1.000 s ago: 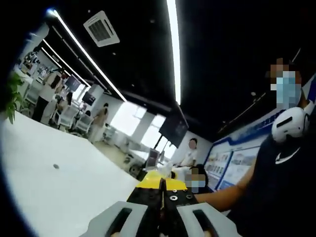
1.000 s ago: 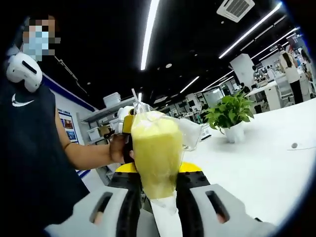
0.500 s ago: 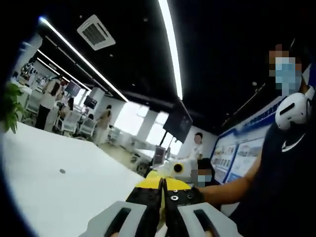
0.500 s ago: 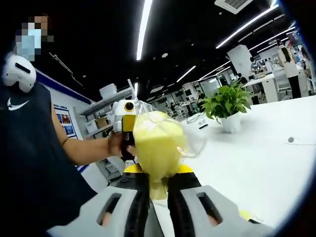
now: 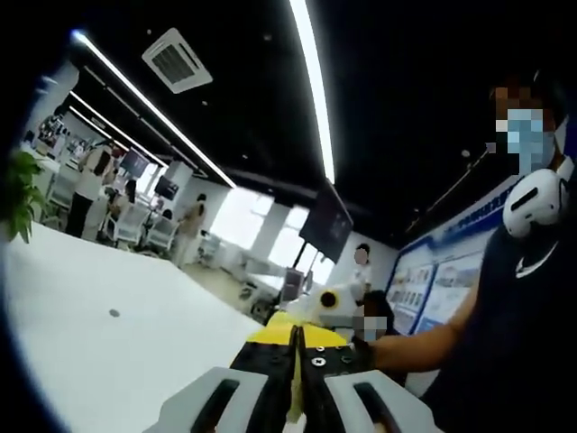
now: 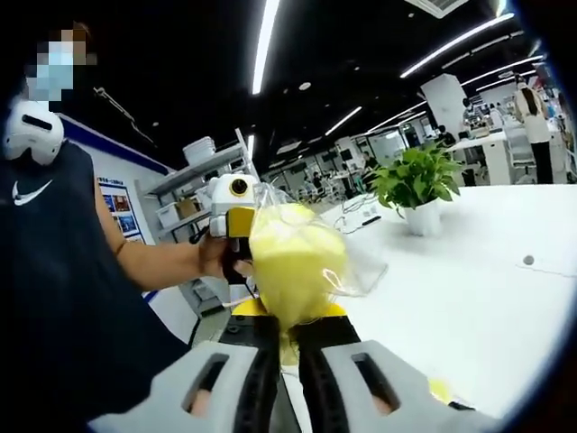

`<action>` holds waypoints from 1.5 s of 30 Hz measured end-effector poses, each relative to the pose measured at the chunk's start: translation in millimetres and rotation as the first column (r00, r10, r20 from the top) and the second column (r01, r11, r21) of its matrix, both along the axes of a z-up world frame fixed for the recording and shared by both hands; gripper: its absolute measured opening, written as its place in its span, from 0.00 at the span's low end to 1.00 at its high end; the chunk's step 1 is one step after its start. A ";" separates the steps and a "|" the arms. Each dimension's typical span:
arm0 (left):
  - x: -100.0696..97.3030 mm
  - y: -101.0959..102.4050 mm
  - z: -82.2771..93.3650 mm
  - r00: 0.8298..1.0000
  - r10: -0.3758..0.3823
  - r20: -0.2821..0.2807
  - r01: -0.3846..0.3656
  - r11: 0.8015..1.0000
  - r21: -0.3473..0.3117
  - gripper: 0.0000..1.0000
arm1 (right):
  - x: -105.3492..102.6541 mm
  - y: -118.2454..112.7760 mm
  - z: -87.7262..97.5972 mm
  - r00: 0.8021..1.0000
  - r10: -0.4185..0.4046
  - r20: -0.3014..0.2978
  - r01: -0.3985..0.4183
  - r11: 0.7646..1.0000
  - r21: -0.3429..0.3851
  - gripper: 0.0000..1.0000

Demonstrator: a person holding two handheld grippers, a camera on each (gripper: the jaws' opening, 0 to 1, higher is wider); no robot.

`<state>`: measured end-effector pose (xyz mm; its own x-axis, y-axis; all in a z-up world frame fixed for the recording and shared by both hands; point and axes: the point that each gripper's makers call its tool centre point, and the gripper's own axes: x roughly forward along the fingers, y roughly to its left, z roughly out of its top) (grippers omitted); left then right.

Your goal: Compare the silicone blocks by pressing each to a similar depth, holding the contact briefly, and releasing to observe deformation and rebound differences across the visible hardness samples.

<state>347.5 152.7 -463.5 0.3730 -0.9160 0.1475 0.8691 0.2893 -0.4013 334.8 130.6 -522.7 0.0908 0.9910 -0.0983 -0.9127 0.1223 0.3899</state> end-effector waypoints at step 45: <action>-1.8 6.3 -12.7 0.998 0.068 0.000 -0.068 0.997 0.047 0.00 | -14.8 8.3 -5.7 0.997 0.063 -0.042 -0.064 0.998 -0.016 0.00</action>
<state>345.7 158.9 -476.2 0.4345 -0.8946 0.1042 0.8464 0.3660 -0.3869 320.1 139.0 -528.5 0.0235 0.9927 -0.1180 -0.9018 0.0720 0.4261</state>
